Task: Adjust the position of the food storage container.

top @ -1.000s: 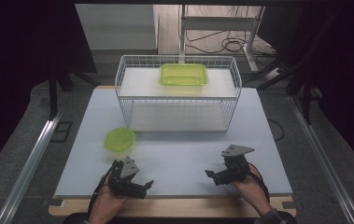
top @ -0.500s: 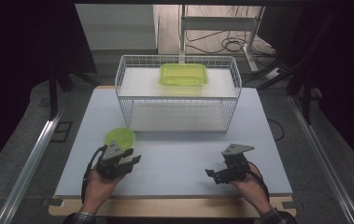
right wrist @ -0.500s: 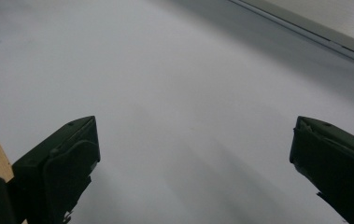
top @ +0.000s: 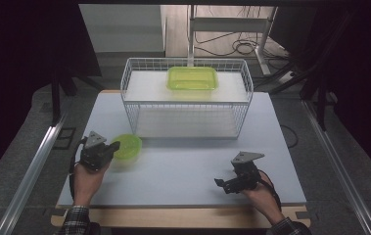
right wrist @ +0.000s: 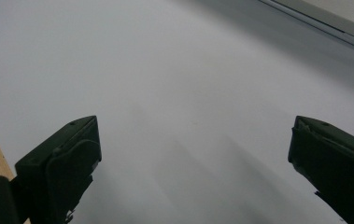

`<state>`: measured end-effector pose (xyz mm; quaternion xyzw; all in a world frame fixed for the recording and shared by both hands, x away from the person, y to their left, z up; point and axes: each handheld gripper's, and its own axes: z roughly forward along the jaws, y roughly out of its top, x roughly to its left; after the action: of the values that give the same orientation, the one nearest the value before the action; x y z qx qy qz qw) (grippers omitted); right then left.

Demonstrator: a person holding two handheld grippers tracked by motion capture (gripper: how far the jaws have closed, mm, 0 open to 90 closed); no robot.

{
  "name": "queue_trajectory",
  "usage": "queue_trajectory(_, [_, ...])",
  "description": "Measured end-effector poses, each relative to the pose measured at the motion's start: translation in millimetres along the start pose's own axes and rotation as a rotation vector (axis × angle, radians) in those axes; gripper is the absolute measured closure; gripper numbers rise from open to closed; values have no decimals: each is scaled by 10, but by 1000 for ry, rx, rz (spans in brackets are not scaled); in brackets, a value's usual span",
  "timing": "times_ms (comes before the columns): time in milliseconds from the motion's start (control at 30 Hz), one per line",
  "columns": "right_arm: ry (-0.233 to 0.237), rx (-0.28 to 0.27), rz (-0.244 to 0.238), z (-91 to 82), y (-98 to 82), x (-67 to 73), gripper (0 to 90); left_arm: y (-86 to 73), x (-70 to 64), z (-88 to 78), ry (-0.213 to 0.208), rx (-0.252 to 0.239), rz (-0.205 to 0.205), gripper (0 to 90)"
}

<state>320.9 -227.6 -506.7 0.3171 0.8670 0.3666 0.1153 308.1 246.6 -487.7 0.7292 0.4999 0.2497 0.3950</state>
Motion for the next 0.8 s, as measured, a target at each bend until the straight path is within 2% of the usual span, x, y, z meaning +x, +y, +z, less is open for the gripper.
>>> queue_trajectory(100, [1,6,-1,11,-4,5,28,9,161,32,69,9,-7,900])
queue_trajectory(167, [-2,9,-6,18,-6,9,28,10,191,40,79,11,-9,900])
queue_trajectory(200, [-4,12,-9,22,-7,11,28,7,267,64,100,10,-19,900])
queue_trajectory(333, [-5,17,-10,31,-10,13,29,-13,368,121,121,12,-42,900])
queue_trajectory(400, [-4,23,-12,41,-14,14,29,-33,403,183,105,15,-59,900])
queue_trajectory(633, [-3,39,-26,61,-18,29,30,-43,309,360,125,81,-20,900])
queue_trajectory(800, [0,45,-28,60,-22,26,31,-29,225,389,103,76,-23,900])
